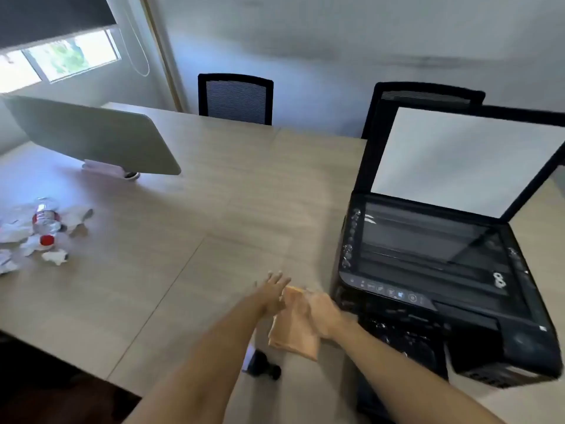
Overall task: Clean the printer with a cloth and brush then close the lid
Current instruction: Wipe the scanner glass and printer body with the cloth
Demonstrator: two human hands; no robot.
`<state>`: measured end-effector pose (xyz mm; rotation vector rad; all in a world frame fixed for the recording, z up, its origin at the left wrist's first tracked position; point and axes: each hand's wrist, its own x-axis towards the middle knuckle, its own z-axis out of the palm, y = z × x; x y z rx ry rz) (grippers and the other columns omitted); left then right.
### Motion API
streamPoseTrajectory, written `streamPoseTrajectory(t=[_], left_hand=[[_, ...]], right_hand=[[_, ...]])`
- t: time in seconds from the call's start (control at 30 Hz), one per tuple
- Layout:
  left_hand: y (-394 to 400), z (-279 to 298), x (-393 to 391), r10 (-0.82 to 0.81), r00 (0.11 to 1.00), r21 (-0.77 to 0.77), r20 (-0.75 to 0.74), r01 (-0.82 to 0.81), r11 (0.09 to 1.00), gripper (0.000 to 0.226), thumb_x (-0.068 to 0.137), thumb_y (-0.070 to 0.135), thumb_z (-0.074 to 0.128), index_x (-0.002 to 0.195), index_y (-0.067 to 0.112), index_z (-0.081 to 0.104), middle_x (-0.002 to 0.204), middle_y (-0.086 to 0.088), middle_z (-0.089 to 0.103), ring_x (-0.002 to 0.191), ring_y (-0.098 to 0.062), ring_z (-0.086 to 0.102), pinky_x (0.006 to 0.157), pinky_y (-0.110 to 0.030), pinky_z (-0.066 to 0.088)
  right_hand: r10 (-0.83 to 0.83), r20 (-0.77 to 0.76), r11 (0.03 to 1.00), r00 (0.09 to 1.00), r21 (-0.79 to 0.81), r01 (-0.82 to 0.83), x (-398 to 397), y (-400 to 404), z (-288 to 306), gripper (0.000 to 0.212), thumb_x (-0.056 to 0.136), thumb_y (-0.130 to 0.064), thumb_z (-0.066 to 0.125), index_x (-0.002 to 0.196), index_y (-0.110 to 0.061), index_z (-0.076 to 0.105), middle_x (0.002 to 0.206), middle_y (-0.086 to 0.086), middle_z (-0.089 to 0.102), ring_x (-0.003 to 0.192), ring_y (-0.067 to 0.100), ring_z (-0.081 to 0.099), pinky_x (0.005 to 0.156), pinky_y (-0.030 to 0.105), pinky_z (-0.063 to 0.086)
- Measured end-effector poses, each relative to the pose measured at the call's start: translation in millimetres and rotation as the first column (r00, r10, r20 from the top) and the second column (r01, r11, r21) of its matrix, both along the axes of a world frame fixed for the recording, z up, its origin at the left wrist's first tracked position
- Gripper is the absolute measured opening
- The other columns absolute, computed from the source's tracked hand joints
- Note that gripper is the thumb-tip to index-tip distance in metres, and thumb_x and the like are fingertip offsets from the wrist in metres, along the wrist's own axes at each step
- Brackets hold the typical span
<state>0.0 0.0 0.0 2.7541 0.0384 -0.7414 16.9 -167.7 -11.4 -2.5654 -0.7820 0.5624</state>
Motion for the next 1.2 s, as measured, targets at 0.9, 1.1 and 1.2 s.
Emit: streamPoseTrajectory(t=[0.9, 1.1, 1.2], left_hand=[[-49, 75, -34, 0.425, 0.901, -0.926, 0.089, -0.082, 0.367, 0.006, 0.091, 0.01, 0.058, 0.095, 0.013, 0.054, 0.069, 0.002, 0.056, 0.052, -0.009, 0.053, 0.047, -0.023, 0.044], [-60, 82, 6, 0.617, 0.774, -0.881, 0.144, -0.184, 0.436, 0.027, 0.091, 0.041, 0.053, 0.112, 0.025, 0.051, 0.082, 0.009, 0.059, 0.075, -0.01, 0.057, 0.067, -0.022, 0.045], [-63, 54, 6, 0.518, 0.851, -0.766, 0.086, -0.276, 0.581, 0.059, 0.081, 0.044, 0.067, 0.131, 0.026, 0.043, 0.115, 0.005, 0.055, 0.1, -0.01, 0.055, 0.077, -0.017, 0.042]], right_hand=[[-0.165, -0.466, 0.583, 0.869, 0.665, 0.467, -44, -69, 101, 0.034, 0.069, -0.04, 0.077, 0.088, -0.016, 0.062, 0.102, -0.005, 0.07, 0.096, 0.004, 0.064, 0.081, 0.022, 0.049], [-0.305, -0.268, 0.679, 0.914, 0.611, 0.406, 40, -108, 179, 0.019, 0.086, -0.011, 0.062, 0.08, -0.015, 0.044, 0.072, -0.006, 0.05, 0.066, 0.011, 0.045, 0.058, 0.029, 0.038], [-0.528, -0.041, 0.699, 0.848, 0.545, 0.462, 90, -110, 191, 0.018, 0.091, -0.013, 0.054, 0.107, -0.02, 0.05, 0.098, -0.003, 0.06, 0.092, 0.02, 0.058, 0.075, 0.033, 0.044]])
